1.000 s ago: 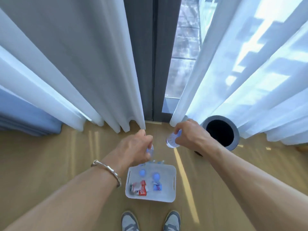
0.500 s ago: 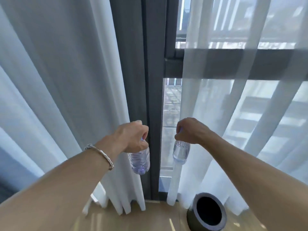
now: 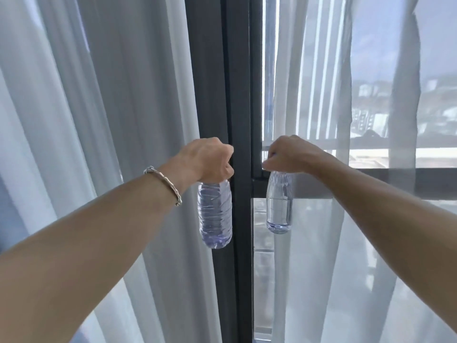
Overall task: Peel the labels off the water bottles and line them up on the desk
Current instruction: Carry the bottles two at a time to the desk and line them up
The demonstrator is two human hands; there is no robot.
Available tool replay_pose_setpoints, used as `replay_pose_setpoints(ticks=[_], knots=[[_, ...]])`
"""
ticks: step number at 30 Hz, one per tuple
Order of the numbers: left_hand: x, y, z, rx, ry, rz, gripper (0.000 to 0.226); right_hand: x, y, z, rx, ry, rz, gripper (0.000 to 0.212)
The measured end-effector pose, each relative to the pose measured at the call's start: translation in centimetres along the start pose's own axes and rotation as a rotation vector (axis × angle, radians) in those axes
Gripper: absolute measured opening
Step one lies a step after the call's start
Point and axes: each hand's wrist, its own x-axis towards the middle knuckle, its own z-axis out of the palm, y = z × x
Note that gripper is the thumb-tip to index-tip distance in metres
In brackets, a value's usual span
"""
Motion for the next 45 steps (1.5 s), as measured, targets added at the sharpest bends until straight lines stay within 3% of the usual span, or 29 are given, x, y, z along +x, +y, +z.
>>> replay_pose_setpoints(ticks=[14, 19, 24, 28, 33, 37, 45], knots=[[0.1, -2.4, -5.8, -0.020, 0.091, -0.100, 0.019, -0.1, -3.2, -4.3, 0.018, 0.081, -0.160, 0.021], [-1.3, -2.5, -5.2, -0.018, 0.056, -0.146, 0.021, 0.4, -3.6, -2.3, 0.056, 0.030, -0.198, 0.023], [-4.1, -3.6, -4.3, -0.013, -0.002, -0.189, 0.040, 0.1, -4.6, 0.7, 0.068, -0.046, -0.228, 0.022], [-6.6, -4.7, -4.8, 0.029, -0.044, -0.250, 0.038, 0.0, -6.8, 2.4, 0.072, -0.102, -0.255, 0.024], [-10.7, -7.7, -6.9, 0.079, -0.053, -0.328, 0.023, -0.5, -12.3, 2.3, 0.075, -0.079, -0.306, 0.026], [-15.3, -11.0, -9.2, 0.133, -0.079, -0.409, 0.027, -0.8, -18.5, 2.4, 0.093, -0.044, -0.390, 0.031], [-27.8, -20.3, -12.7, 0.268, -0.180, -0.539, 0.033, -3.8, -34.1, 5.7, 0.160, -0.098, -0.559, 0.015]])
